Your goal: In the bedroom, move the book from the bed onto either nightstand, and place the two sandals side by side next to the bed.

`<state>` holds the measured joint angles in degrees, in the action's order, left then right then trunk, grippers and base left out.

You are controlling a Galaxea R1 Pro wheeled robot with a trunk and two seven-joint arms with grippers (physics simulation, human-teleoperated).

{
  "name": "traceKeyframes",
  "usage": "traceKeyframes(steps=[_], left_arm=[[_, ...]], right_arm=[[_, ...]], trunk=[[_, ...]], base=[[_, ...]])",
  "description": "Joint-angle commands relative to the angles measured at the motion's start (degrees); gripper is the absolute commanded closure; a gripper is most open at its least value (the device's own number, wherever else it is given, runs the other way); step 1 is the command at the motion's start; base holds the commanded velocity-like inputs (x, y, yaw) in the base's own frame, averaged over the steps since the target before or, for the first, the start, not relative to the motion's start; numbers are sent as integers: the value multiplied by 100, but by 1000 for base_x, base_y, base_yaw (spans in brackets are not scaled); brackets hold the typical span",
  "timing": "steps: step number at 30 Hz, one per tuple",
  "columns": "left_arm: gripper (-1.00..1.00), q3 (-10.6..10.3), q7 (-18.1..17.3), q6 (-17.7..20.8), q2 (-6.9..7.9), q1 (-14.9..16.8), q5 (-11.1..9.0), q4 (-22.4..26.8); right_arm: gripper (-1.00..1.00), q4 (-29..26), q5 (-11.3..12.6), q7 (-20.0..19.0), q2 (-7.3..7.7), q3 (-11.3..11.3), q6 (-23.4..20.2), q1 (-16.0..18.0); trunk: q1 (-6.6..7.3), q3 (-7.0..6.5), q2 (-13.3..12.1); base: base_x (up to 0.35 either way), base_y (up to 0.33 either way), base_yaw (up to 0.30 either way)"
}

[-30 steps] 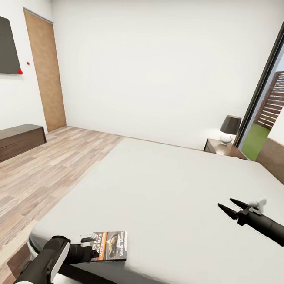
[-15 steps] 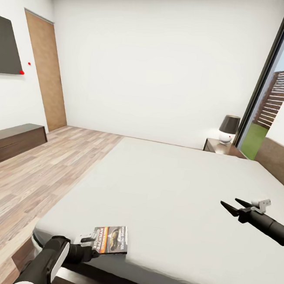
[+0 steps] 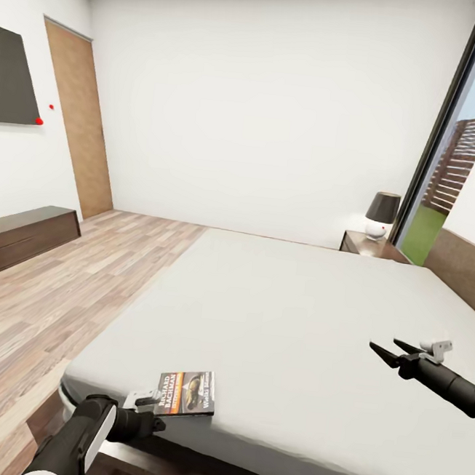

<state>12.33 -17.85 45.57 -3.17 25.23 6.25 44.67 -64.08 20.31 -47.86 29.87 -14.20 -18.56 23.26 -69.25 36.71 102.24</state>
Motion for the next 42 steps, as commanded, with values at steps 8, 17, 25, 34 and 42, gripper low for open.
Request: traceKeyframes(steps=[8,17,25,34,42], left_arm=[[-100,33,-51,22,-9,6,61,7],[-100,33,-51,22,-9,4,61,7],[-100,33,-51,22,-9,0,61,7],[-100,36,-51,22,-9,-1,61,7],[-100,40,-51,22,-9,-1,61,7]], right_arm=[[-100,387,52,-14,1,-3,-8,3],[-100,616,52,-6,1,-3,8,3],[-100,698,52,-5,1,-3,10,3],[-100,704,52,-5,1,-3,10,3],[-100,704,52,-5,1,-3,10,3]], trunk=[[1,6,3],[1,6,3],[1,6,3],[1,6,3],[1,6,3]], base=[[-1,0,151],[0,0,247],[0,0,267],[0,0,270],[0,0,270]])
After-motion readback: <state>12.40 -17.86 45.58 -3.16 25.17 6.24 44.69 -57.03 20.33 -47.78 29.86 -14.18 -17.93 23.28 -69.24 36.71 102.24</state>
